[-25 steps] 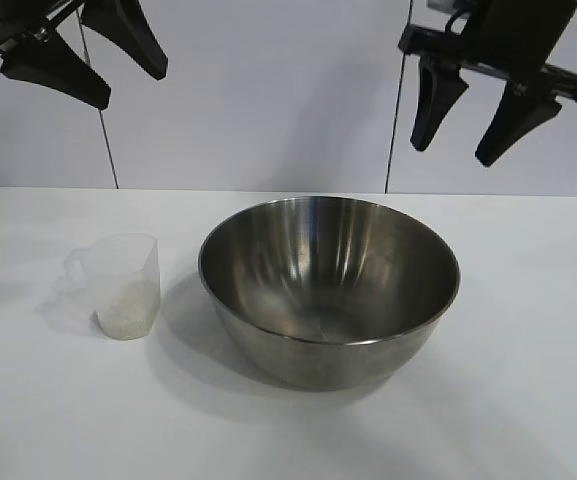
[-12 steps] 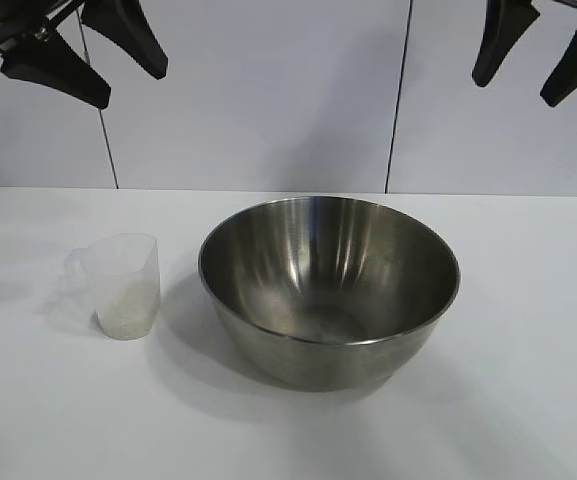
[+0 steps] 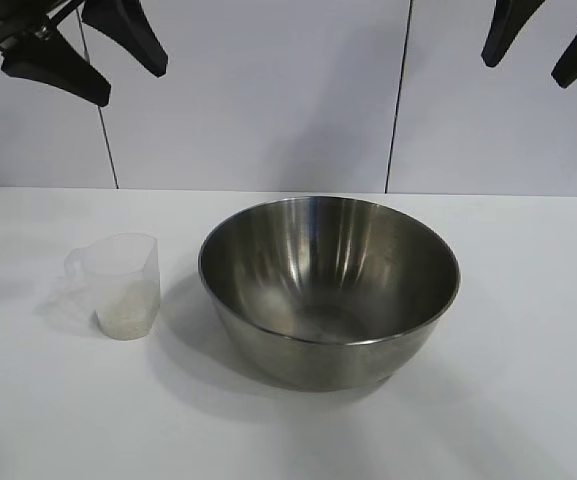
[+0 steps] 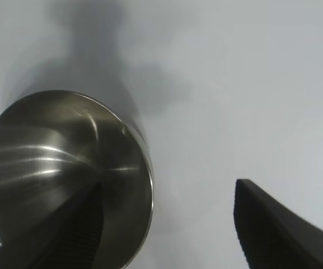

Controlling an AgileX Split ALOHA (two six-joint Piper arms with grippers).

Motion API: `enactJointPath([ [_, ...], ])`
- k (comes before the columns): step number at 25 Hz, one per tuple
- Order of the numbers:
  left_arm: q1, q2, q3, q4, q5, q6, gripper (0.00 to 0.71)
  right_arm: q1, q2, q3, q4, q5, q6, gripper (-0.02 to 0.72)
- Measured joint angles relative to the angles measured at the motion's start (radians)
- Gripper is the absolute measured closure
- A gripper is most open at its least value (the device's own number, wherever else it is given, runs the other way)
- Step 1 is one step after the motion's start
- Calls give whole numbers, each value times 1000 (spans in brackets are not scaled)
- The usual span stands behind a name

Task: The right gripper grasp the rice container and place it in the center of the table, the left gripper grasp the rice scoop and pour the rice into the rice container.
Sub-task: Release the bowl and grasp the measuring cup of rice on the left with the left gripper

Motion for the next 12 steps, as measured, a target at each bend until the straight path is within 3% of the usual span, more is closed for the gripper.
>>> enactJointPath([
  [2,0,0,0,19,0,36,273,0,0,0,0,3,0,240],
  [7,0,-37,0,137,50,114,139,0,0,0,0,3,0,240],
  [12,0,-117,19,186,30,118,121,0,0,0,0,3,0,240],
])
